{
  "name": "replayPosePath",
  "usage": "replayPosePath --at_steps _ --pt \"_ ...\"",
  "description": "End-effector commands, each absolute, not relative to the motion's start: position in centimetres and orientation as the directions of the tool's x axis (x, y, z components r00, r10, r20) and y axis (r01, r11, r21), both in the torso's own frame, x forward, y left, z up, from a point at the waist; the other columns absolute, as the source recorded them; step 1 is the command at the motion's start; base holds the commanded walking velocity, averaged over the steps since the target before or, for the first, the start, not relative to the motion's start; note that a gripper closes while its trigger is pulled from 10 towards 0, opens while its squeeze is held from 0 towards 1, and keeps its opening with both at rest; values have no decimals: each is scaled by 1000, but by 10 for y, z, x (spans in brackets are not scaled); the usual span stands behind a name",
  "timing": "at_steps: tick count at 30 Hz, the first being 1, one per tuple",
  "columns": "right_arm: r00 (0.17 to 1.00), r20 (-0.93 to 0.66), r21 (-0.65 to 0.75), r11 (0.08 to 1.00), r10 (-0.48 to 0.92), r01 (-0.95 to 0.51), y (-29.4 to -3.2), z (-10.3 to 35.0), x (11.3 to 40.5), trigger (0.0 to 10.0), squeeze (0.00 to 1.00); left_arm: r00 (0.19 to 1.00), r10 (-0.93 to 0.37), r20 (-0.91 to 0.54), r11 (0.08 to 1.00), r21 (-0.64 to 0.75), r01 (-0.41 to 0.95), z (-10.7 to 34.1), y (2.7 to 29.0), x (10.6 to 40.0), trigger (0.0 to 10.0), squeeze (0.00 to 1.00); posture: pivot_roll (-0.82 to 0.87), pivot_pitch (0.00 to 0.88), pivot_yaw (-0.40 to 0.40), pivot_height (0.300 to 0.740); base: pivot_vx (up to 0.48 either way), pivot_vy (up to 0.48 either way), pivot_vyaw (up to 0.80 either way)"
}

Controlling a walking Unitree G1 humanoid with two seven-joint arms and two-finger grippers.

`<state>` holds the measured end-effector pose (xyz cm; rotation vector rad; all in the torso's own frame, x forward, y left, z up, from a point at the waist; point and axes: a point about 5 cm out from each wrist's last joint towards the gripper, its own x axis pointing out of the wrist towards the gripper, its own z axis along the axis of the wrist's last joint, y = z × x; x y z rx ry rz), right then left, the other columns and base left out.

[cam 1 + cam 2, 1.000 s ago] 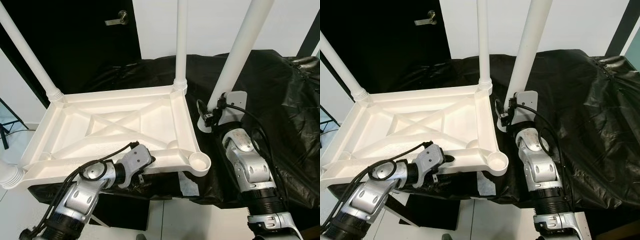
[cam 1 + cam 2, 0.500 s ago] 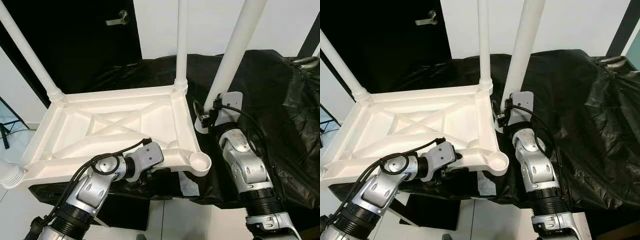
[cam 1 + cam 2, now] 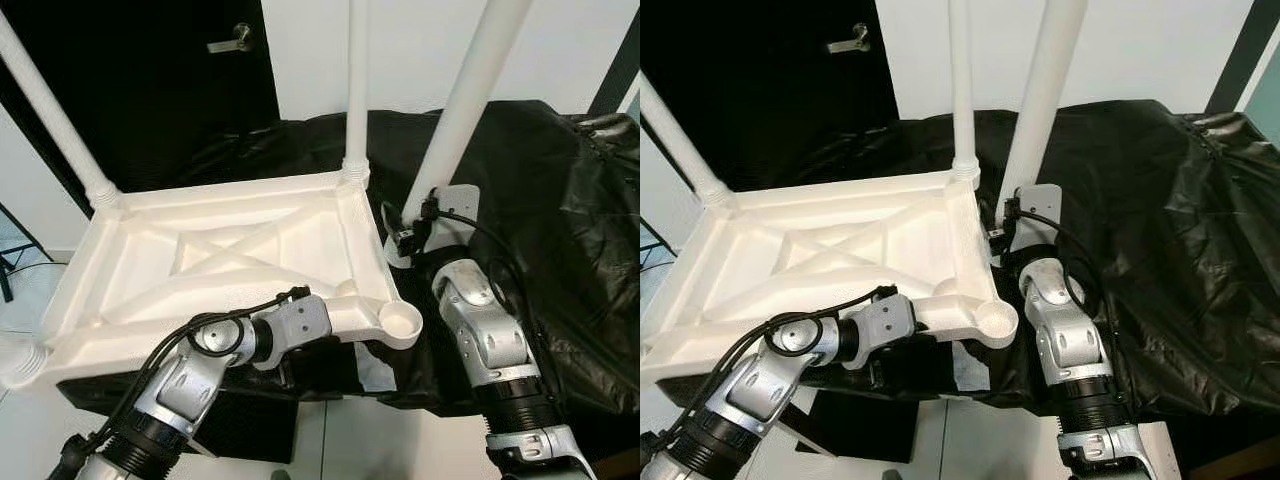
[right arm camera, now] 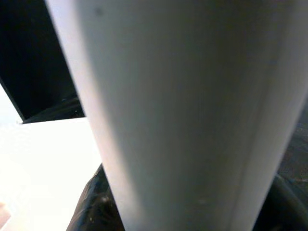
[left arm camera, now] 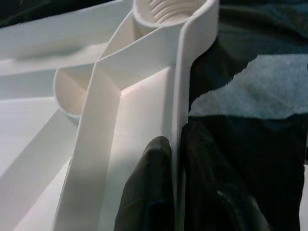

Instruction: Building children table

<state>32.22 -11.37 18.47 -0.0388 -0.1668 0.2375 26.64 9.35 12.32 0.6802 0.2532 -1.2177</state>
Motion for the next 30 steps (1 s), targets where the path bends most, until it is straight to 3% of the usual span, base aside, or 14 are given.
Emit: replayPosePath --at_steps 1,2,3,7,13,30 --pt "950 170 -56 965 262 -256 -109 189 321 10000 0 438 -727 -529 270 366 890 117 101 272 0 0 -20 0 55 740 0 0 0" --pt "950 161 -46 963 268 -265 -107 188 321 10000 0 447 -714 -538 273 374 886 115 100 274 6980 0 -23 0 57 740 0 0 0" --pt "947 158 -34 960 280 -278 -104 187 320 10000 0 467 -697 -544 280 392 876 114 98 276 10000 0 -24 0 57 740 0 0 0" --pt "931 166 -3 944 325 -329 -98 187 315 10000 0 534 -658 -531 372 387 844 113 93 286 10000 0 -31 0 60 740 0 0 0" --pt "918 143 -45 929 371 -369 -93 184 311 10000 0 547 -600 -584 421 351 837 108 93 291 10000 0 -35 0 61 740 0 0 0" --pt "943 49 -3 944 330 -331 -101 163 286 10000 0 572 -596 -563 400 410 820 109 102 292 10000 0 -40 0 54 740 0 0 0"
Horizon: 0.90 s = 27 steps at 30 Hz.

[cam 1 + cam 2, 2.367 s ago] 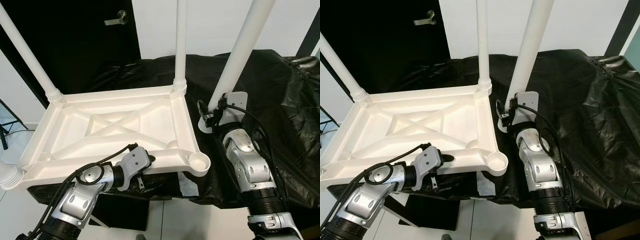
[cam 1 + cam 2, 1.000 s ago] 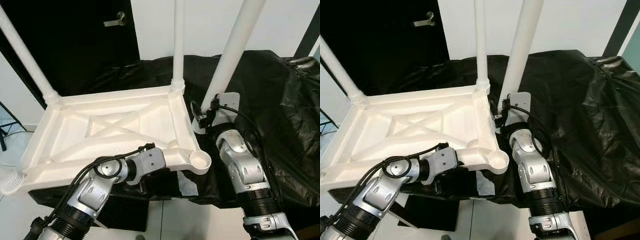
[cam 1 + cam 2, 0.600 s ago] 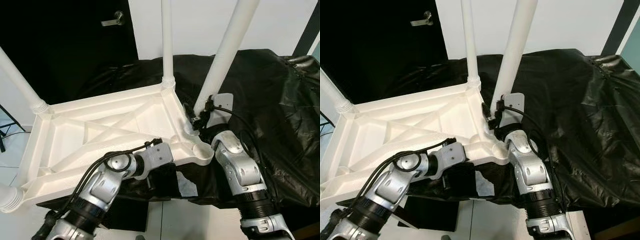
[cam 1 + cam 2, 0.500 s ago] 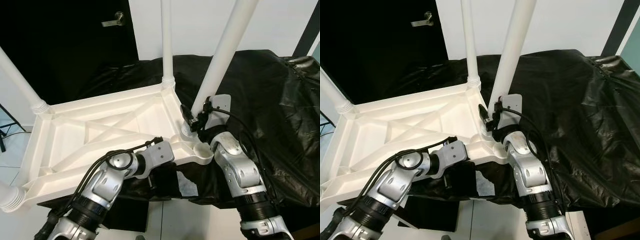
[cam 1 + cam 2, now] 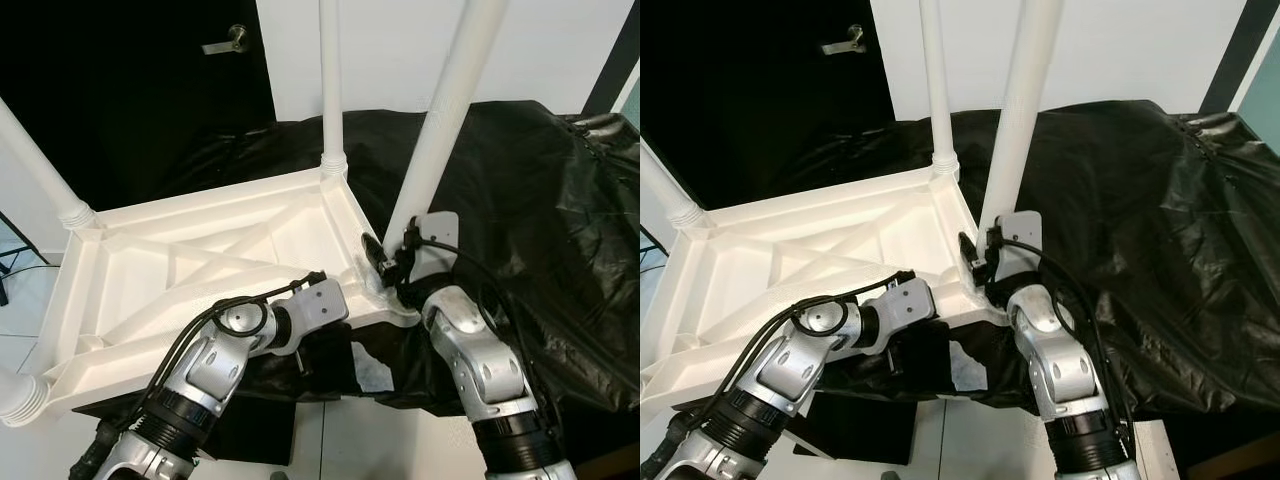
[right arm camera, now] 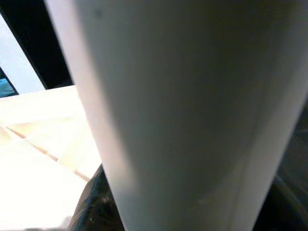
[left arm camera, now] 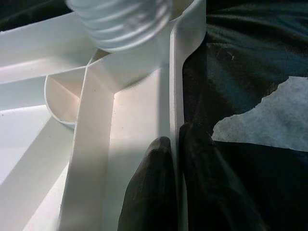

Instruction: Building children table

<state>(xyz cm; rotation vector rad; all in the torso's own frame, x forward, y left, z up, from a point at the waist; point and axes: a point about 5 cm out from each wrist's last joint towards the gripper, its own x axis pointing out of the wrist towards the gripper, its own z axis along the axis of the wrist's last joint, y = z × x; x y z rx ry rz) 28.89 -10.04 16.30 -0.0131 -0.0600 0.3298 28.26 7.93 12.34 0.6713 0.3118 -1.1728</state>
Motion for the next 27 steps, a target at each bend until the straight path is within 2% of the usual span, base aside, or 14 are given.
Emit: replayPosePath --at_steps 1,15,21,27 --pt "943 49 -3 944 330 -331 -101 163 286 10000 0 572 -596 -563 400 410 820 109 102 292 10000 0 -40 0 54 740 0 0 0" --pt "973 -4 52 972 231 -230 -123 159 275 10000 0 581 -585 -566 392 430 813 111 104 299 10000 0 -59 0 62 740 0 0 0" --pt "983 -25 94 979 182 -179 -133 157 280 10000 0 582 -583 -567 389 434 812 111 106 300 10000 0 -59 0 64 740 0 0 0" --pt "984 -35 126 978 172 -167 -132 157 286 10000 0 582 -584 -566 386 437 813 111 106 299 10000 0 -57 0 66 740 0 0 0"
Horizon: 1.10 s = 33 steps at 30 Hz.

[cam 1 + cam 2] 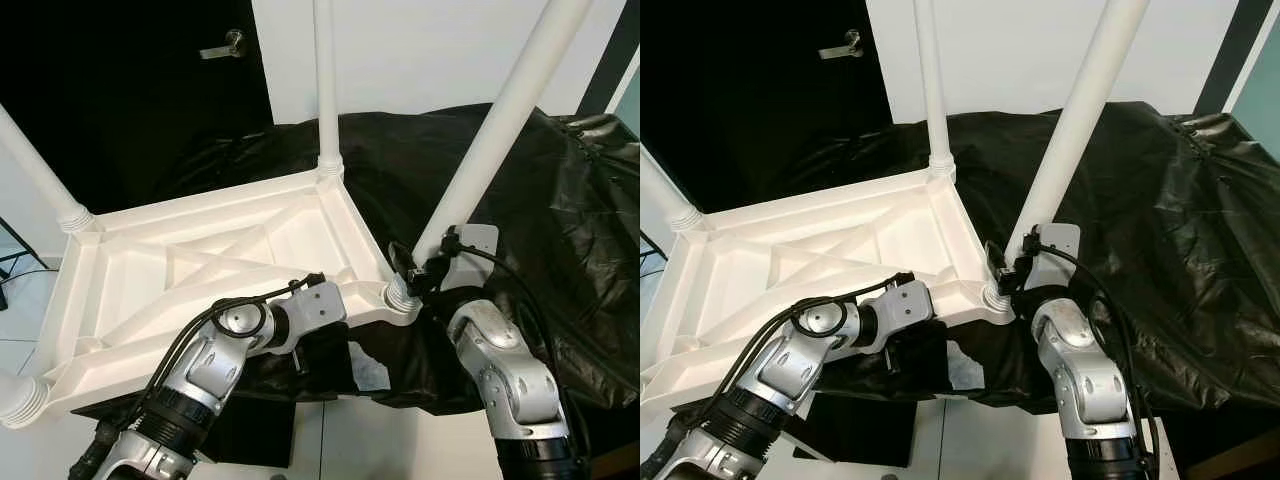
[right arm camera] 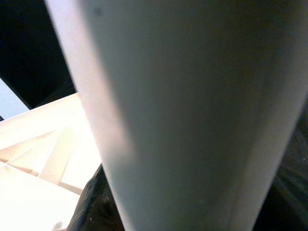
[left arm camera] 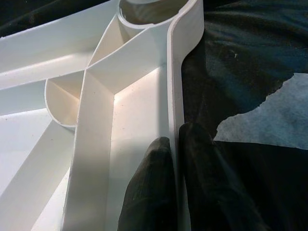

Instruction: Building children table

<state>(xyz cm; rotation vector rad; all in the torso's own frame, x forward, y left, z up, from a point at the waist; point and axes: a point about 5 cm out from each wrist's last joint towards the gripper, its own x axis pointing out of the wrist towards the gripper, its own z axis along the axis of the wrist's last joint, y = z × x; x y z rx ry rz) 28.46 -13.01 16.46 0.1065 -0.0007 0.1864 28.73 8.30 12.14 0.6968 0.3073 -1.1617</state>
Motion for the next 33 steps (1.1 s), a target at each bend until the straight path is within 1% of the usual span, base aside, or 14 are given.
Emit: replayPosePath --at_steps 1,5,12,14,15,17,24,25,28,29,33 --pt "983 -39 139 975 181 -174 -129 157 288 10000 0 581 -584 -566 384 438 813 111 105 299 10000 0 -56 0 64 740 0 0 0" --pt "979 -51 166 968 198 -187 -123 155 291 10000 0 580 -587 -565 381 440 813 111 105 299 10000 0 -51 0 62 740 0 0 0" --pt "978 -72 141 972 198 -187 -123 151 293 10000 0 581 -587 -564 379 443 813 111 105 298 10000 0 -48 0 60 740 0 0 0" --pt "970 -72 68 972 231 -226 -121 151 293 10000 0 580 -587 -565 377 443 813 111 105 298 10000 0 -48 0 61 740 0 0 0" --pt "970 -72 68 972 231 -226 -121 151 293 10000 0 580 -587 -565 377 443 813 111 105 298 10000 0 -48 0 61 740 0 0 0" --pt "959 -83 -3 962 272 -273 -117 148 291 10000 0 579 -587 -566 375 444 814 111 106 298 10000 0 -47 0 61 740 0 0 0" --pt "950 -105 -47 953 294 -300 -115 142 288 10000 0 581 -585 -566 375 446 812 111 107 298 10000 0 -45 0 60 740 0 0 0" --pt "945 -111 -80 945 307 -317 -114 139 287 10000 0 582 -583 -566 376 447 812 111 108 298 10000 0 -45 0 62 740 0 0 0" --pt "940 -117 -106 938 319 -331 -114 137 286 10000 0 583 -583 -567 376 448 811 111 108 298 10000 0 -45 0 62 740 0 0 0" --pt "934 -125 -144 925 334 -351 -114 132 284 10000 0 583 -582 -567 375 449 811 111 108 298 10000 0 -46 0 63 740 0 0 0" --pt "930 -128 -178 914 345 -364 -115 129 282 10000 0 583 -582 -567 374 450 811 111 109 298 10000 0 -47 0 65 740 0 0 0"
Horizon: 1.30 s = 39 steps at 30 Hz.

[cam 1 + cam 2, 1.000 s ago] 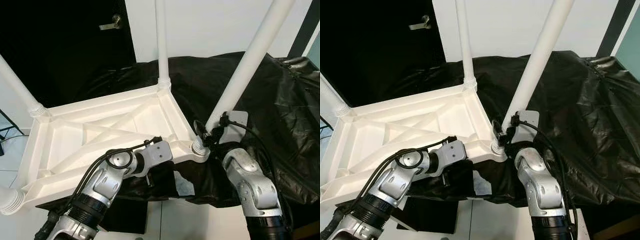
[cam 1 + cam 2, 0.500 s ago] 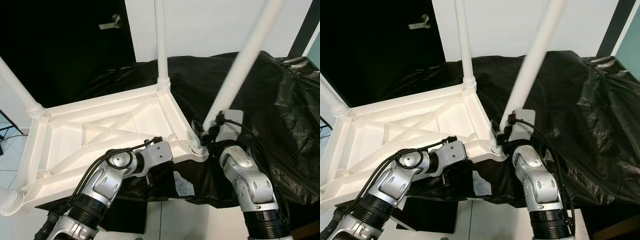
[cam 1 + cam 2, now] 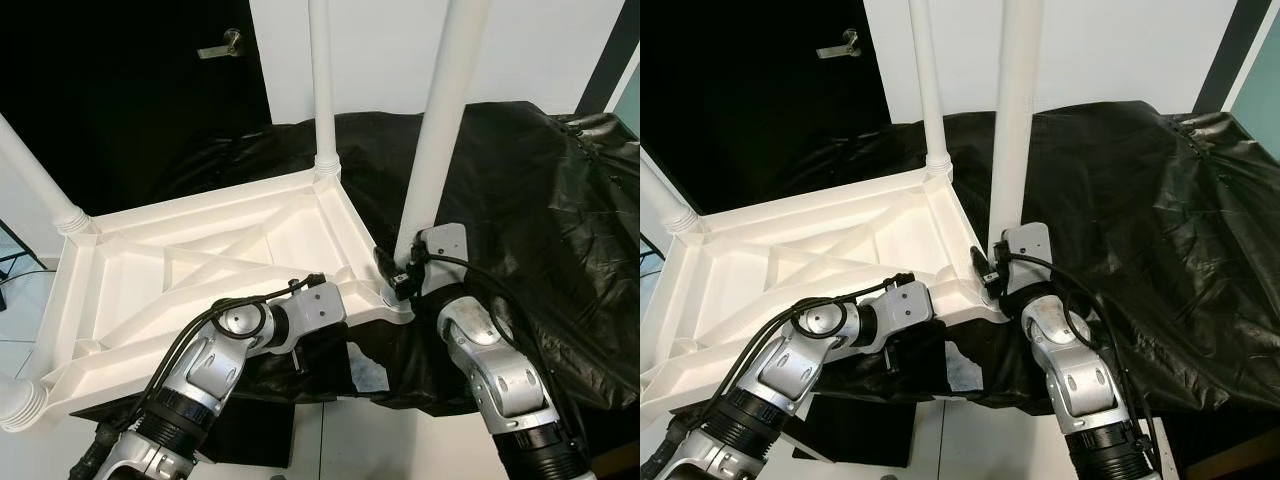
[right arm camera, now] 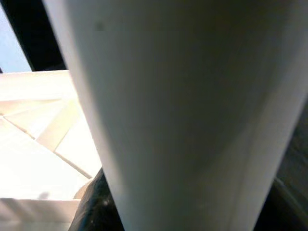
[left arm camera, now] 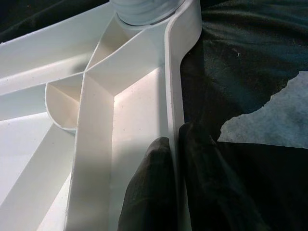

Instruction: Building children table

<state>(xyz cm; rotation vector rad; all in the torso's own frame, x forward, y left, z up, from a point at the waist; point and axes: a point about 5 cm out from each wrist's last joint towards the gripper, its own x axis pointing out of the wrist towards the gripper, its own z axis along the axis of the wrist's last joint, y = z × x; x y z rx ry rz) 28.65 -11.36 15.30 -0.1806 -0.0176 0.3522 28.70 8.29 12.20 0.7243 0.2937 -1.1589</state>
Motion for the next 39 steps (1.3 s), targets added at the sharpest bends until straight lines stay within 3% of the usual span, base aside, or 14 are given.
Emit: replayPosePath --at_steps 1,8,17,26,39 --pt "927 -128 -184 910 354 -373 -115 128 281 10000 0 583 -582 -567 373 450 811 111 109 298 10000 0 -47 0 65 740 0 0 0" --pt "893 -113 -265 853 435 -449 -110 123 274 10000 0 580 -582 -569 368 452 813 112 109 298 10000 0 -47 0 71 740 0 0 0" --pt "858 -83 -242 825 507 -511 -104 122 268 10000 0 581 -581 -570 365 455 812 112 110 298 10000 0 -45 0 72 740 0 0 0" --pt "897 -125 -9 903 424 -429 -113 117 276 10000 0 579 -582 -571 359 459 813 113 110 298 10000 0 -44 0 77 740 0 0 0" --pt "916 -170 146 928 364 -342 -120 114 284 10000 0 580 -581 -571 357 461 812 113 111 297 10000 0 -40 0 75 740 0 0 0"
